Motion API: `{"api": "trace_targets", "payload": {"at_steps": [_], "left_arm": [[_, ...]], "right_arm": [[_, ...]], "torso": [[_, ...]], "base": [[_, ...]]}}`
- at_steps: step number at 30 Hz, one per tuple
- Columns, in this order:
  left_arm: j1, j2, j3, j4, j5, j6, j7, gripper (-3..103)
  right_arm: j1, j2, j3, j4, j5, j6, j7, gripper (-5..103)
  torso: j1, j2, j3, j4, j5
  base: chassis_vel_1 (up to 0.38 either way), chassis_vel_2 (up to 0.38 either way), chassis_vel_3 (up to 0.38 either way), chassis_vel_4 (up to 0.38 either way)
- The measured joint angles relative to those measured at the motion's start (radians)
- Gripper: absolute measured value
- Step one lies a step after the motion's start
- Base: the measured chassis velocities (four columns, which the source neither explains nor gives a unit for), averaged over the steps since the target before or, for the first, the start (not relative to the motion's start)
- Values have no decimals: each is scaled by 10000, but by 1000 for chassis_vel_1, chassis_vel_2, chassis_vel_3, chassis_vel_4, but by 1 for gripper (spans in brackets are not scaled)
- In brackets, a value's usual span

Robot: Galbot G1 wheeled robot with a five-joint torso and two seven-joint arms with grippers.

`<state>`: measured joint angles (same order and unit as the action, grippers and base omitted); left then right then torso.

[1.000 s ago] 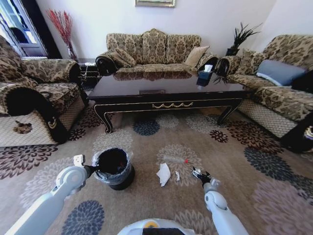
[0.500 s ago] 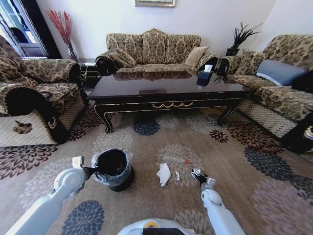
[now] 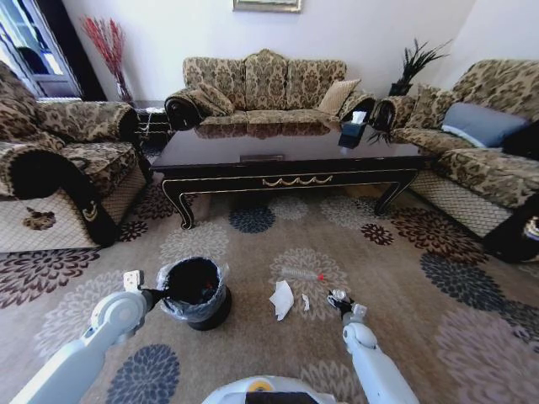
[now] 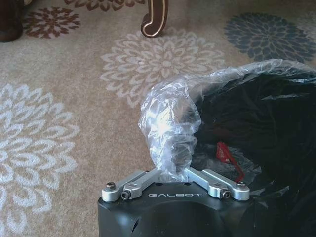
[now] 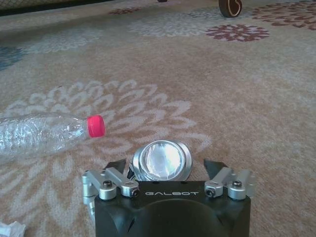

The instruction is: Move to the front of the table and pick up the trash from the floor, then place it into the trash bin.

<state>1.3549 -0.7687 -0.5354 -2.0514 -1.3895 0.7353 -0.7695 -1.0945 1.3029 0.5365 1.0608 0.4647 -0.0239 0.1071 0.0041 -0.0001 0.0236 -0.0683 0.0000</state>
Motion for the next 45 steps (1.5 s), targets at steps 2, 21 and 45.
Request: {"api": "trace_targets", "payload": {"at_steps": [2, 21, 45], "left_arm": [[-13, -17, -7, 16, -1, 0, 0, 1], [-56, -155, -225, 14, -57, 0, 14, 1], [-2891, -1049, 3357, 504, 138, 2, -499, 0]], "right_arm": [[5, 0, 0, -4, 0, -6, 5, 84], [-482, -56, 107, 888, -61, -50, 87, 61], [-4472, -701, 954, 8252, 170, 1, 242, 61]], "torso": [[0, 1, 0, 0, 0], [-1, 0, 0, 0, 0], [-1, 1, 0, 0, 0]], "base": [[0, 0, 0, 0], [0, 0, 0, 0], [0, 0, 0, 0]]}}
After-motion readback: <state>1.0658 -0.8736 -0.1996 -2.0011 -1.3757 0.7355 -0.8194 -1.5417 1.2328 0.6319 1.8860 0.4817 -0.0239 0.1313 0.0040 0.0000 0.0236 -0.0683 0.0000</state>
